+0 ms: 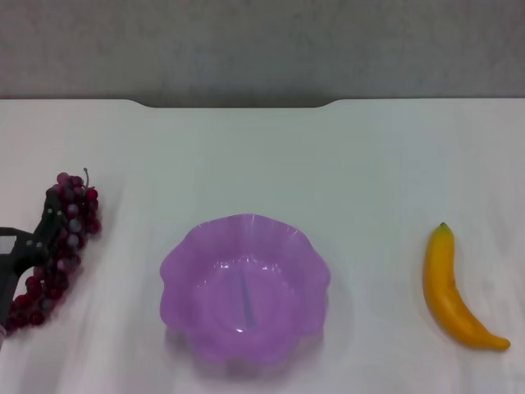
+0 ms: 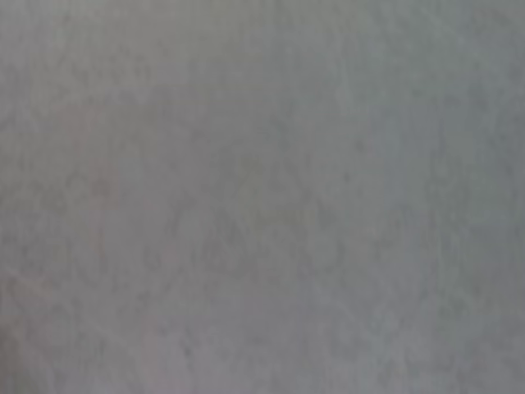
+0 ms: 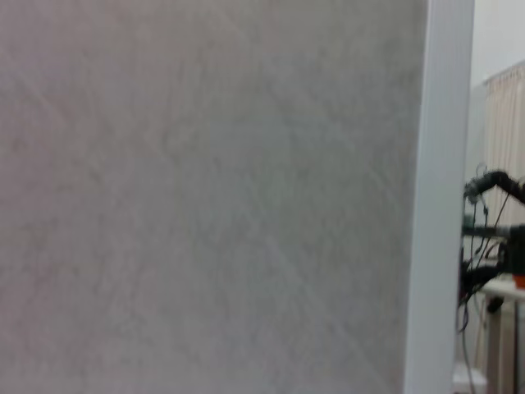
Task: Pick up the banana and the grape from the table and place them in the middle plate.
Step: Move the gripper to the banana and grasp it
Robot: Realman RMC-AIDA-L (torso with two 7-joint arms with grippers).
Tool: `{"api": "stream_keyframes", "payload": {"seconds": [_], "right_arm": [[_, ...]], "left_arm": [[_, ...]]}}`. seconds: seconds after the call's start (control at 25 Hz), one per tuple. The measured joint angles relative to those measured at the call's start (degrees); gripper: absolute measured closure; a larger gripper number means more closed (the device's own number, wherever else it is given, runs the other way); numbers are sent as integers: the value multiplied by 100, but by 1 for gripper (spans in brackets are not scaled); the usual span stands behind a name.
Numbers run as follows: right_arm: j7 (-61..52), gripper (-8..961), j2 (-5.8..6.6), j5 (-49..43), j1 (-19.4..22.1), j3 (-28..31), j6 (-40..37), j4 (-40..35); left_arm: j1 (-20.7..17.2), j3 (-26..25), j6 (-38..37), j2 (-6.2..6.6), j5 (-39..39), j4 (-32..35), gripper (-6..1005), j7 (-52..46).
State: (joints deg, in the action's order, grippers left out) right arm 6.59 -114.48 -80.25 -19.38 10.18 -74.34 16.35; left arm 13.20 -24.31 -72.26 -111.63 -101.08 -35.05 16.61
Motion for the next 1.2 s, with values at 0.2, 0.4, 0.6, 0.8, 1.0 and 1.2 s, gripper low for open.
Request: {"api": "stream_keyframes", "payload": {"seconds": [0.2,0.4,0.6,0.8,1.0,1.2], "right_arm": [[-270,130,63,-13,-355,151,962,2],[-856,130,184,-414,-729,103,1884,-23],[-871,129,121,-834,-856,120,2018,-38],[-808,129,-31,-956,-907,34,2217,-125],[-803,129,-47,-1159,-907,19,2688,-70],[-789,131,-66,-1231,-853,-24,2827,-49]], "left_arm": [[12,-162,377,67,7,-117,124,-11],[24,-183,390,25,-16,-81,125,36],[32,-185,374,17,-24,-80,124,45],[54,-190,353,6,-88,-80,123,45],[76,-197,311,-5,-89,-78,123,45],[84,-197,302,-8,-90,-73,123,44]]}}
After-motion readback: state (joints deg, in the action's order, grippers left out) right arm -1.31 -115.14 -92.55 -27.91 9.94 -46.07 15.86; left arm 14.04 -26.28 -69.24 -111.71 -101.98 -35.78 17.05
